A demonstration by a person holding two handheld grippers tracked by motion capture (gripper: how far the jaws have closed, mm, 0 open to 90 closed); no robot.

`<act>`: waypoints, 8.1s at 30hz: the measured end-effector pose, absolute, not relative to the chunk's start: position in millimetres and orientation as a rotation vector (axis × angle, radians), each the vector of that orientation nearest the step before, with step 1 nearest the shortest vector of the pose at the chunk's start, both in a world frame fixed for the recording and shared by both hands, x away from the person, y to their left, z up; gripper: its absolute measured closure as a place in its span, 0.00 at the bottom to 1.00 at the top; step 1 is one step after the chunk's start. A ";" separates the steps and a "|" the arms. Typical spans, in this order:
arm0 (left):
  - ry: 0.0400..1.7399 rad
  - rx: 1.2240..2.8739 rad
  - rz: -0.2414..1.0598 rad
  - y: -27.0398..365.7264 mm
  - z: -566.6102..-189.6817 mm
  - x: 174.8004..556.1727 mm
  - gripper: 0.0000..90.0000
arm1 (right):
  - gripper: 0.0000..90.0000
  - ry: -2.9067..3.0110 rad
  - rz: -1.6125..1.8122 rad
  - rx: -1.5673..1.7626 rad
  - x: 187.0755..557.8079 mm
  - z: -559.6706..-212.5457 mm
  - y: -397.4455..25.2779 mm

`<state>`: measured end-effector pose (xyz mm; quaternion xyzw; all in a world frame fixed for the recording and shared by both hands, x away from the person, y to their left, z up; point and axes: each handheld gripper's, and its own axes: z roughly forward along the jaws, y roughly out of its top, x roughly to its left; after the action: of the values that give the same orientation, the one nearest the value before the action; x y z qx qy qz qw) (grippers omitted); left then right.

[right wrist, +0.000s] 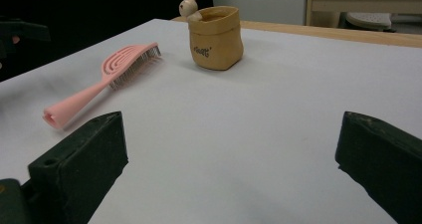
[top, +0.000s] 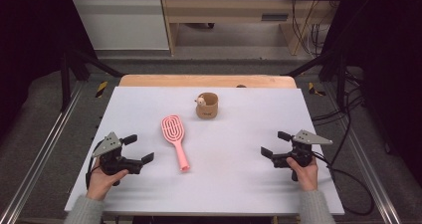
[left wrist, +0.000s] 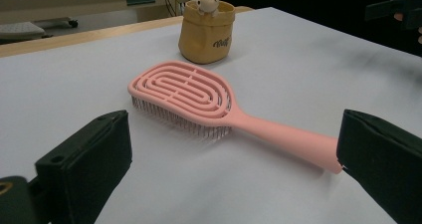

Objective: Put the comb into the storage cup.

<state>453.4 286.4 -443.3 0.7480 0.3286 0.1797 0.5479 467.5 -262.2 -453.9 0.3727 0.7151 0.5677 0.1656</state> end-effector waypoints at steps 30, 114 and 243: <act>0.757 1.812 0.418 272.2 -428.6 453.0 0.01 | 0.00 2.065 1.594 1.052 467.2 -454.4 -261.9; 0.817 2.039 0.406 197.3 -426.6 473.5 0.89 | 0.00 2.078 1.584 1.050 467.5 -455.6 -260.9; 0.803 2.345 0.331 168.5 -452.0 470.7 1.00 | 0.00 2.093 1.571 1.049 468.5 -456.6 -259.8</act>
<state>470.7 168.5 -452.0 0.8900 0.3048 0.1256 0.3151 468.5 -259.8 -456.6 0.3672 0.7327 0.5501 0.1604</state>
